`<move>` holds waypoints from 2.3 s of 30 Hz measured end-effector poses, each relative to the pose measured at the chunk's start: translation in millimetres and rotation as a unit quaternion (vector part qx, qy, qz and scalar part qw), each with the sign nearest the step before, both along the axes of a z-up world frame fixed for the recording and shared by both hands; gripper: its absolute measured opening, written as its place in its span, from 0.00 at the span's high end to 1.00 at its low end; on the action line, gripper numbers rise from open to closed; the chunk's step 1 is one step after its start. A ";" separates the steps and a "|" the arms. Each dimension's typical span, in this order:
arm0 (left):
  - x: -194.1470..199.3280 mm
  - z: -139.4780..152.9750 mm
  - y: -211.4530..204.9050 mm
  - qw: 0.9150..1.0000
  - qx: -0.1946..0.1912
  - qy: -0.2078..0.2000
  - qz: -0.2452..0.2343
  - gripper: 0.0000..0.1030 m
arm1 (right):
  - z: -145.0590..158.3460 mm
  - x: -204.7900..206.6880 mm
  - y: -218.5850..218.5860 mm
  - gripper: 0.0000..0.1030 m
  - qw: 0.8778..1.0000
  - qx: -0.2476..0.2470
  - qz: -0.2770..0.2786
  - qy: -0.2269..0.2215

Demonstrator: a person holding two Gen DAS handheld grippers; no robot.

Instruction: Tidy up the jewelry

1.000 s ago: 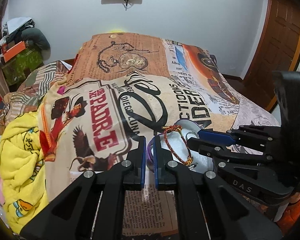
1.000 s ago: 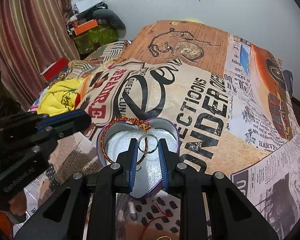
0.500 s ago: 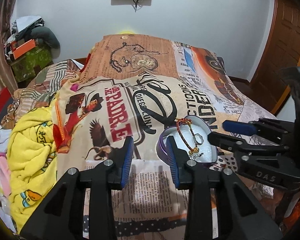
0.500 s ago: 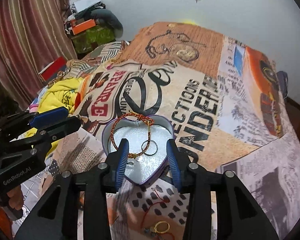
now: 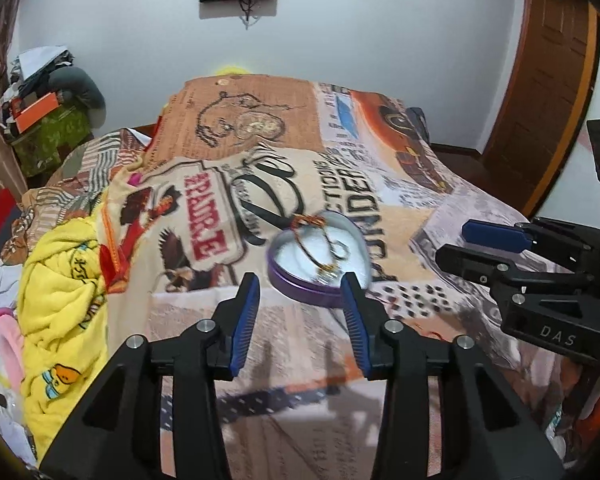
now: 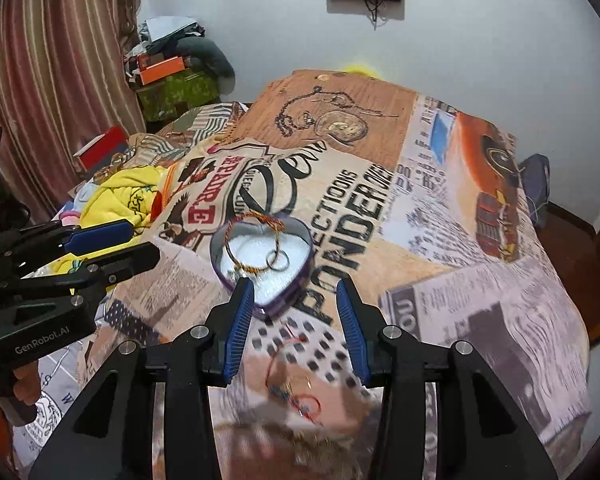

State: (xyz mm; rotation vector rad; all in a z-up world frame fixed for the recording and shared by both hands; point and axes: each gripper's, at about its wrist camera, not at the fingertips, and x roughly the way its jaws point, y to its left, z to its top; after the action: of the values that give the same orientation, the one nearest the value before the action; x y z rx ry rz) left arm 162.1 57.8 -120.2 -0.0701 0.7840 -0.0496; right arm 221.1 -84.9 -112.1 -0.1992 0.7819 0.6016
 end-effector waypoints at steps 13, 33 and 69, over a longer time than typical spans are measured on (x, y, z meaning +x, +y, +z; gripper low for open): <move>-5.0 -48.0 -53.7 0.995 -0.027 0.077 -0.049 0.59 | -29.5 -21.1 -63.3 0.62 0.998 -0.019 -0.045 0.038; -14.1 -80.5 -74.2 0.989 -0.046 0.109 -0.089 0.76 | -78.4 -50.1 -59.7 0.62 0.992 0.001 0.006 0.128; 5.4 -89.6 -135.9 0.979 -0.025 0.126 -0.158 0.76 | -66.7 -38.7 -122.8 0.91 0.992 0.023 -0.089 0.083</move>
State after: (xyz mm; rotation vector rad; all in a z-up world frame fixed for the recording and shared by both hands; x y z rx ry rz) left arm 167.5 -78.1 -209.9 0.0015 1.0416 -0.3678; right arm 182.4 -207.7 -178.8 -0.0351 0.9344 0.4702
